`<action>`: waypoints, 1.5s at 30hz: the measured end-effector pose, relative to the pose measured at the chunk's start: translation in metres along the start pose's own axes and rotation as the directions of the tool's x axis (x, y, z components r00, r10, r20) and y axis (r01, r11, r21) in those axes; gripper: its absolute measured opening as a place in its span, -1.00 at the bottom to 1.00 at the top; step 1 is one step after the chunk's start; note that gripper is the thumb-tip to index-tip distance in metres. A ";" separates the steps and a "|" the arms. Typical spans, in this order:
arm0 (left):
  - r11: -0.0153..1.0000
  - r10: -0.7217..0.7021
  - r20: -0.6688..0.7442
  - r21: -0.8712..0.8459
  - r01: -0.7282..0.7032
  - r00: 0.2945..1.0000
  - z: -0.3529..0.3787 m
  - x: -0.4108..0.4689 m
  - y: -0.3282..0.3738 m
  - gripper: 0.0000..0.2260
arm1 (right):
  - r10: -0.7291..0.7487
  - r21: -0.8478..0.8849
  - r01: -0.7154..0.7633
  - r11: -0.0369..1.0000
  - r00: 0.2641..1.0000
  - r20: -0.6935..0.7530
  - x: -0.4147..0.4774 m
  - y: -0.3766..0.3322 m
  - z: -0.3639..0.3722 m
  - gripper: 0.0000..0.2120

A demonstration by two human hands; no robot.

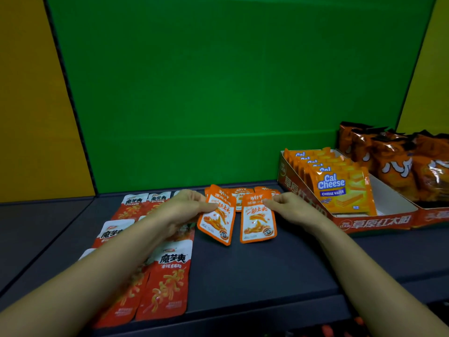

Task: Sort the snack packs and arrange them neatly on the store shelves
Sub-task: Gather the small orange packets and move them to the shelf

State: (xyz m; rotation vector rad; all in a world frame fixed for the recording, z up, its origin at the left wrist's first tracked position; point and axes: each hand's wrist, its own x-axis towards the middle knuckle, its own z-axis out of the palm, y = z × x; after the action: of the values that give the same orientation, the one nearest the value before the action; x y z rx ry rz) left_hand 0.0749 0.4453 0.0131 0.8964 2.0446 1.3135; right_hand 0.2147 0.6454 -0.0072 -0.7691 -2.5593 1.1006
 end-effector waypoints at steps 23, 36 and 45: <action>0.187 0.313 -0.157 0.977 0.102 0.937 0.031 -0.010 -0.004 -0.65 | -0.124 -0.586 0.118 0.802 0.992 0.030 -0.007 0.001 0.007 -0.60; 0.376 0.494 -0.343 0.913 0.159 0.799 -0.030 -0.059 -0.023 -0.72 | -0.552 -0.457 0.491 0.742 0.834 0.000 -0.018 -0.059 0.027 -0.79; 0.425 0.477 -0.504 0.849 0.313 0.720 -0.111 -0.154 -0.060 -0.75 | -0.676 -0.384 0.697 0.606 0.705 0.215 -0.035 -0.163 0.113 -0.76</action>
State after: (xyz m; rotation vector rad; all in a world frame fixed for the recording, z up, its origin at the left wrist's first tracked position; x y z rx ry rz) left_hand 0.0758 0.2459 0.0133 0.9961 3.5483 0.3971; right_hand 0.1364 0.4642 0.0334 0.2295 -2.7619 0.2815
